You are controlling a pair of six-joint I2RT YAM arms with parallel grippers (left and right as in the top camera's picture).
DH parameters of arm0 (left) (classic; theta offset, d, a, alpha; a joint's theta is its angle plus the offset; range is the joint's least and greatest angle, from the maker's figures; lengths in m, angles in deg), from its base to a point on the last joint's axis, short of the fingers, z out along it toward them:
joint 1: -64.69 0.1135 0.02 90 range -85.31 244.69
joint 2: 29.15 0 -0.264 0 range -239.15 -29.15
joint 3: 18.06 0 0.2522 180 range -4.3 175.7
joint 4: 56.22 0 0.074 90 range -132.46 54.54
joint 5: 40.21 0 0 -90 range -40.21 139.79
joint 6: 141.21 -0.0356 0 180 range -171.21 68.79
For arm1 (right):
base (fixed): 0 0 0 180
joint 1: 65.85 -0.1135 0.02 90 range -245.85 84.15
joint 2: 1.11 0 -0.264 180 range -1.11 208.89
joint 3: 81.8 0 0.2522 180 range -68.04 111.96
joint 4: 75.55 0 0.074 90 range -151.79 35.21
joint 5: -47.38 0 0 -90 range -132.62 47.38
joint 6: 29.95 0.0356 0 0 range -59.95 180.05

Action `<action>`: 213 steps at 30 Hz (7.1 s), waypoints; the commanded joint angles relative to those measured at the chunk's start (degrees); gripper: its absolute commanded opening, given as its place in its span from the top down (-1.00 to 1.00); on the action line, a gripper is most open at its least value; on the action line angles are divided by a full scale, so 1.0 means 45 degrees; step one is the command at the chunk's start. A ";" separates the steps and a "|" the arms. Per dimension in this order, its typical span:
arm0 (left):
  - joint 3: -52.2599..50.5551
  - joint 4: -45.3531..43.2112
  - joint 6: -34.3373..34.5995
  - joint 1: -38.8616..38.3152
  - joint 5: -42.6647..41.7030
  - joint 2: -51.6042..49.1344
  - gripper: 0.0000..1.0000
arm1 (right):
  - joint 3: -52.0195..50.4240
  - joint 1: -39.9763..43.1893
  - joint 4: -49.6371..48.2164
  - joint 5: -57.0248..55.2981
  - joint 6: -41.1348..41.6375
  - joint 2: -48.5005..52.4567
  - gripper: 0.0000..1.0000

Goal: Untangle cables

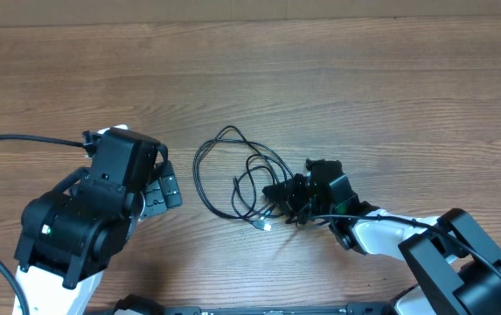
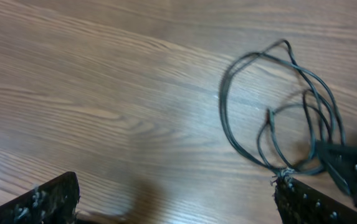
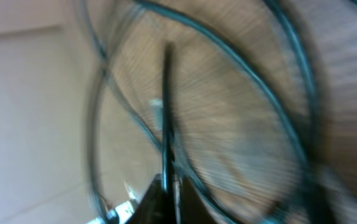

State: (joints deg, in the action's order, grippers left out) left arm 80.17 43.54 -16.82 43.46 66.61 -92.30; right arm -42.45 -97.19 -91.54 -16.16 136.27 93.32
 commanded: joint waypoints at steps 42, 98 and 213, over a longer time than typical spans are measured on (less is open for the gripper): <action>-0.0010 -0.3133 -0.1685 0.0049 -0.7970 -0.4629 -0.99 | 1.0268 0.0549 1.4479 0.0316 -1.1186 -0.7932 0.92; -0.1690 -0.7548 -0.1297 -0.4337 -0.6577 -0.4634 -0.99 | 1.8073 0.0554 1.4766 -0.9719 -1.4056 -0.4600 0.92; 0.0291 -0.4265 -0.9904 0.2074 -1.2556 -0.3716 0.92 | 1.6631 -0.0121 2.1580 0.1054 -2.1624 -0.1005 0.32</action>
State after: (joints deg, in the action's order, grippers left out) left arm 80.45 24.70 -61.82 50.43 13.33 -109.20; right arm 32.76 -97.45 5.81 -7.66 39.01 87.31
